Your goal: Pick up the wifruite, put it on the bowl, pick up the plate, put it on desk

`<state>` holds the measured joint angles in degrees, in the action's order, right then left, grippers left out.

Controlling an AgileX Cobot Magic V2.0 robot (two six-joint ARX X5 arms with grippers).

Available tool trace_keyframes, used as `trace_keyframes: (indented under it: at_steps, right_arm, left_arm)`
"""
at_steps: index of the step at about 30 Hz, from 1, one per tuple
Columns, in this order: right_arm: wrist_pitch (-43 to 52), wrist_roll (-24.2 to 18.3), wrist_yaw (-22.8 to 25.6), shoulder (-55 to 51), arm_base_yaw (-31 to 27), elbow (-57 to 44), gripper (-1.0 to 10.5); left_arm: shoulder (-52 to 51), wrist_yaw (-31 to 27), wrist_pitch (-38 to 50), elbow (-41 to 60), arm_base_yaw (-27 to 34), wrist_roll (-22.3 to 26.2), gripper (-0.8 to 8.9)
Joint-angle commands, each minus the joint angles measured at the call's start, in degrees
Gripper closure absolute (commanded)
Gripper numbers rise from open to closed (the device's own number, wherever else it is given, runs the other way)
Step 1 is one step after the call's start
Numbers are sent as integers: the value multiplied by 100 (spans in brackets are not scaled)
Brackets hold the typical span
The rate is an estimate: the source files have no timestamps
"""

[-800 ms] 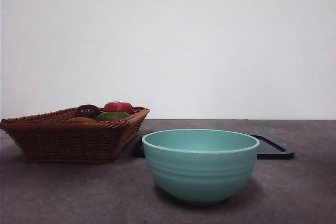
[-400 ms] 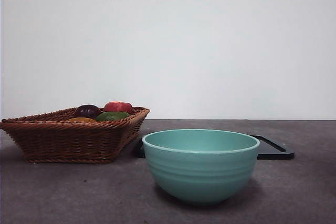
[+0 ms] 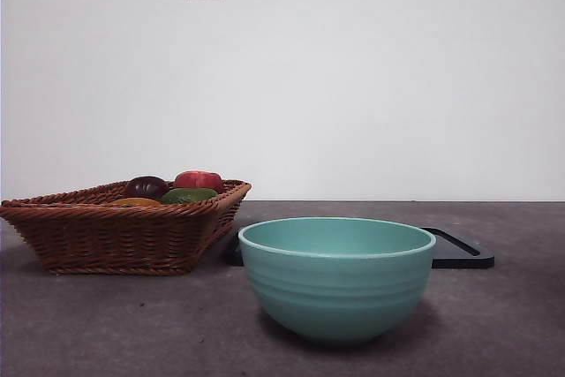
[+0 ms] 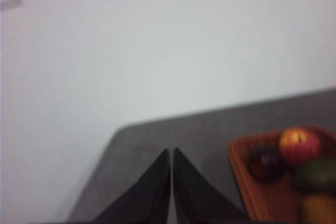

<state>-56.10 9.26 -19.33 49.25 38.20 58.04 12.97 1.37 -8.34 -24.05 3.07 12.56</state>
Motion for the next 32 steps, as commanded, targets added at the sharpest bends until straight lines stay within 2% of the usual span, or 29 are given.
trace_keyframes:
  at_steps: [1,11,16,32]
  right_arm:
    - [39,-55,-7,44,35,90,941]
    - [39,-55,-7,44,35,90,941]
    - [39,-55,-7,44,35,90,941]
    - [44,-55,-11,44,35,90,941]
  left_arm:
    - [-212,-22,66,459,20,-103,806]
    - [-999,-22,37,1727,20,-540,806]
    - [-1287,-26,22,2028,20,-616,806]
    - [-1281,-28,-249,2341,20,-693,806]
